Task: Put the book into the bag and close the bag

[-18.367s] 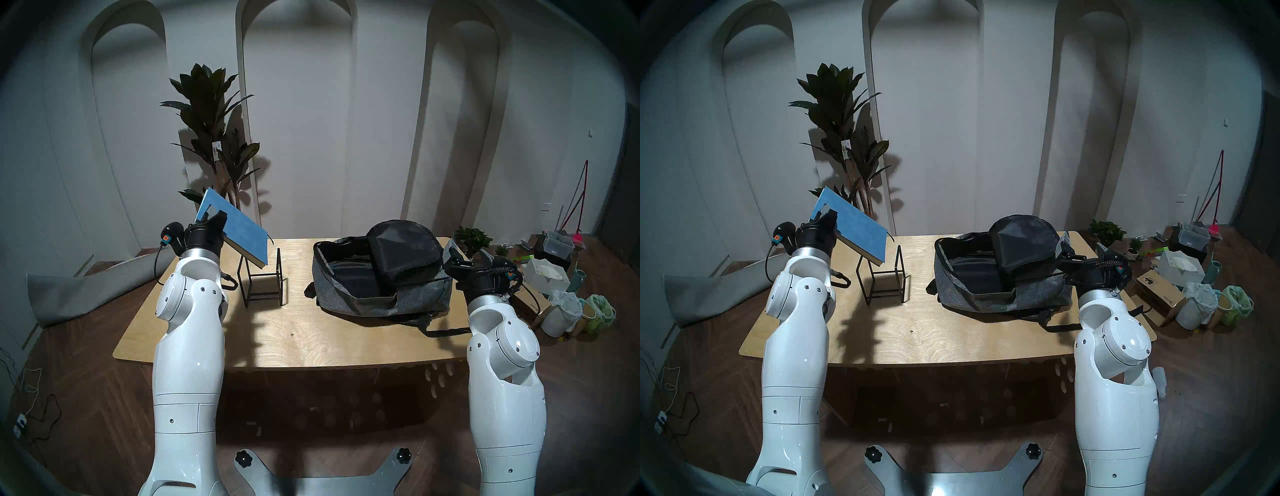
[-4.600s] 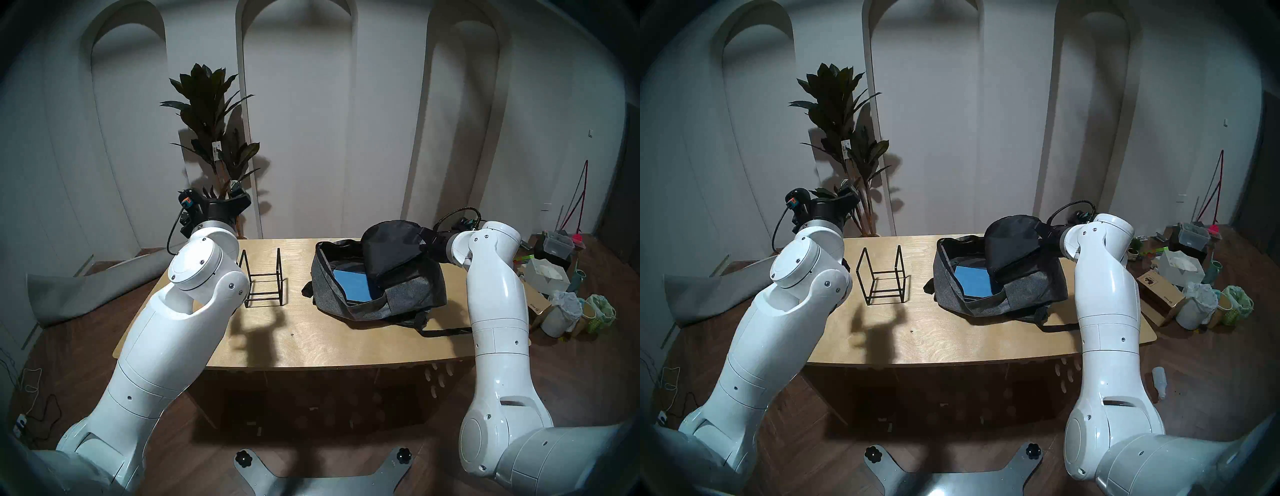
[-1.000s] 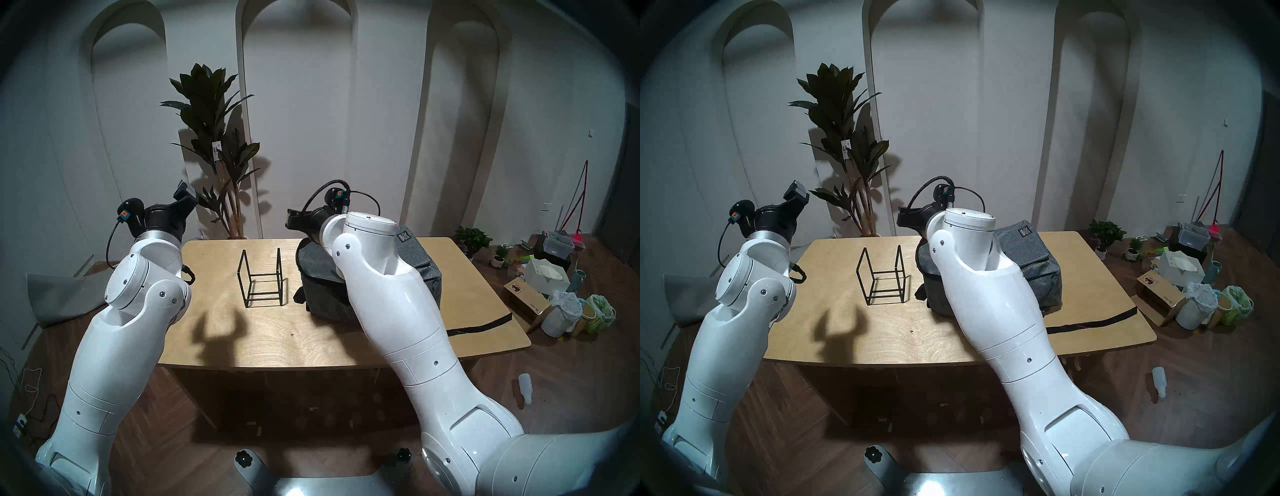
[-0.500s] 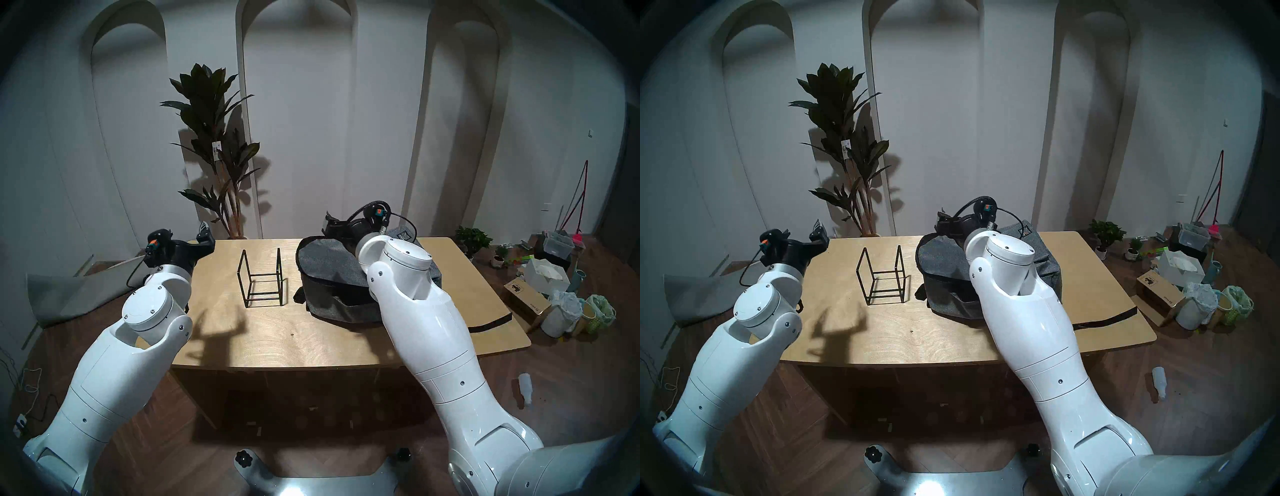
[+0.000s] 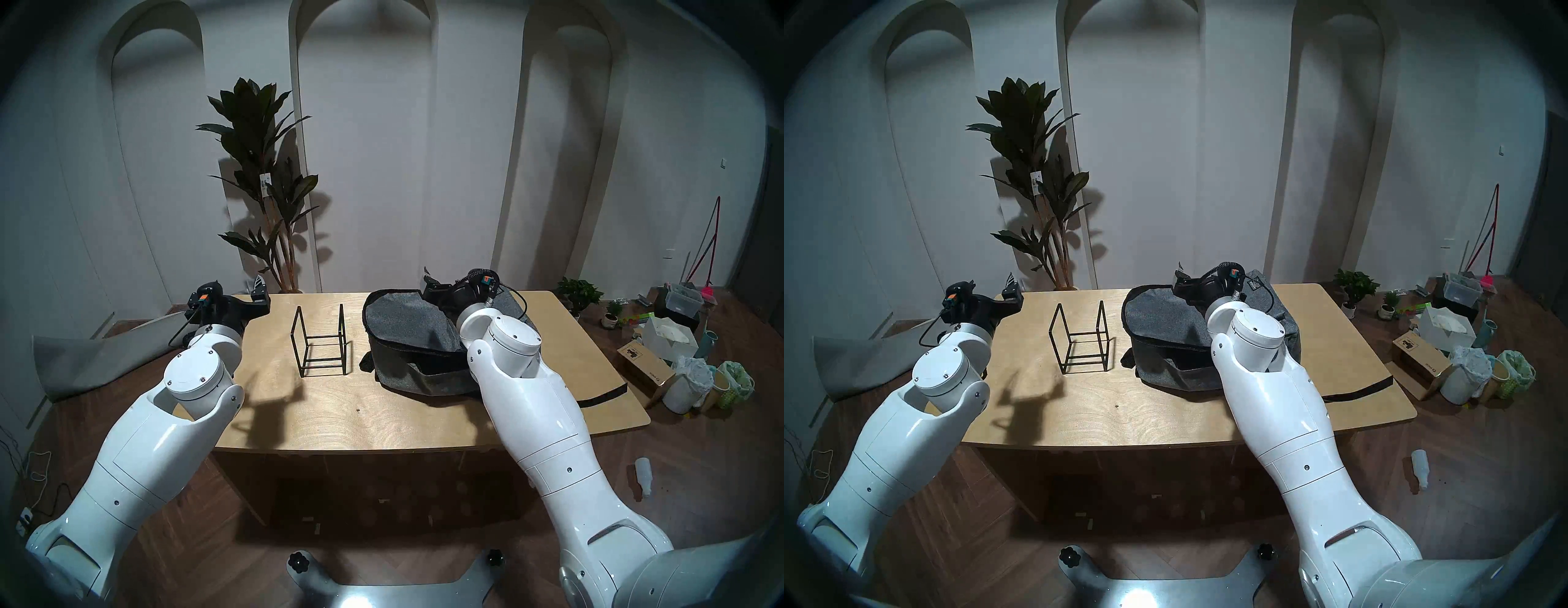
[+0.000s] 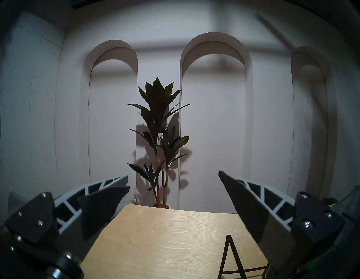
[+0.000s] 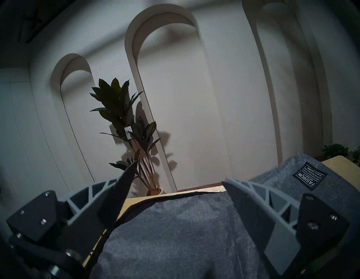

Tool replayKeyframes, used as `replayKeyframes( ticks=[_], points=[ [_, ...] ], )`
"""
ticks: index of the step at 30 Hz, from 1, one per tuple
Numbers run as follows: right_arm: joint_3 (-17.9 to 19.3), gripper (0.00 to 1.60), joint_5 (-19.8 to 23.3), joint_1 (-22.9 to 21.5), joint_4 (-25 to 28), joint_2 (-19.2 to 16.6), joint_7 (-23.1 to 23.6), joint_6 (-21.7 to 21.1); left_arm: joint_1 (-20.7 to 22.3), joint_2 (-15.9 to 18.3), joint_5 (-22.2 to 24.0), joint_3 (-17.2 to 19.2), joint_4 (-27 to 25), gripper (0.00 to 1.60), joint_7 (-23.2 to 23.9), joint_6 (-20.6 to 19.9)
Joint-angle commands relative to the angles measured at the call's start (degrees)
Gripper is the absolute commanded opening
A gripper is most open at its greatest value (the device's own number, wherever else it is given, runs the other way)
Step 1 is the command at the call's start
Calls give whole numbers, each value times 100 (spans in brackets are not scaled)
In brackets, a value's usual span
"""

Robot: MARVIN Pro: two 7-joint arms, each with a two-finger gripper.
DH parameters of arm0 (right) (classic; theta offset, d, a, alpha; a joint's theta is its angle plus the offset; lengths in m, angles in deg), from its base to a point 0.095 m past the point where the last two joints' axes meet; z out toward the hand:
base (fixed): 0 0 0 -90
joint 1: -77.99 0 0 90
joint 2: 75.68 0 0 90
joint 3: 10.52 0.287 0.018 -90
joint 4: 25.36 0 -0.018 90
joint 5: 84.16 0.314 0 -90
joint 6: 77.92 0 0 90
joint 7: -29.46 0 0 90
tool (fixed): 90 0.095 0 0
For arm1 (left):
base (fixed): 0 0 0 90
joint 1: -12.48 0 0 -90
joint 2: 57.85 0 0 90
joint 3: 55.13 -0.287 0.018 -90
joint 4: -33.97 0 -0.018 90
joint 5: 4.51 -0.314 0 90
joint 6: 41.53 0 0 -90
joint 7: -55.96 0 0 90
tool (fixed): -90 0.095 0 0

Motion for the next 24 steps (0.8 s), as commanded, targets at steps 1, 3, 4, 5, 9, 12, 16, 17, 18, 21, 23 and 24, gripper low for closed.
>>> replayKeyframes(
  ticks=[1, 3, 4, 5, 9, 12, 16, 17, 18, 21, 23, 24],
  points=[
    [121, 160, -200, -45, -77, 146, 374, 680, 326, -50, -257, -48, 56, 160, 0, 175],
    [151, 160, -253, -38, -156, 177, 457, 869, 350, -59, -306, -91, 113, 160, -4, 193],
    [151, 160, -253, -38, -156, 177, 457, 869, 350, -59, -306, -91, 113, 160, -4, 193],
    [164, 160, -281, -35, -205, 193, 494, 988, 375, -69, -342, -121, 149, 160, -21, 184],
    [174, 160, -461, -36, -369, 258, 506, 1329, 447, -144, -398, -168, 250, 160, -71, 204],
    [177, 160, -509, -55, -482, 314, 473, 1570, 465, -158, -428, -182, 276, 160, -86, 225],
    [144, 160, -570, -131, -603, 353, 299, 1592, 480, -179, -472, -193, 300, 160, -114, 246],
    [141, 160, -606, -139, -624, 366, 262, 1611, 472, -145, -412, -185, 278, 160, -63, 178],
    [155, 160, -547, -145, -641, 375, 309, 1575, 478, -92, -450, -223, 271, 160, -63, 51],
    [142, 160, -574, -137, -599, 360, 256, 1453, 490, -135, -319, -200, 255, 160, -76, -105],
    [96, 160, -679, -147, -589, 355, 176, 1460, 551, -145, -344, -233, 287, 160, -123, -280],
    [96, 160, -679, -147, -589, 355, 176, 1460, 551, -145, -344, -233, 287, 160, -123, -280]
  ],
)
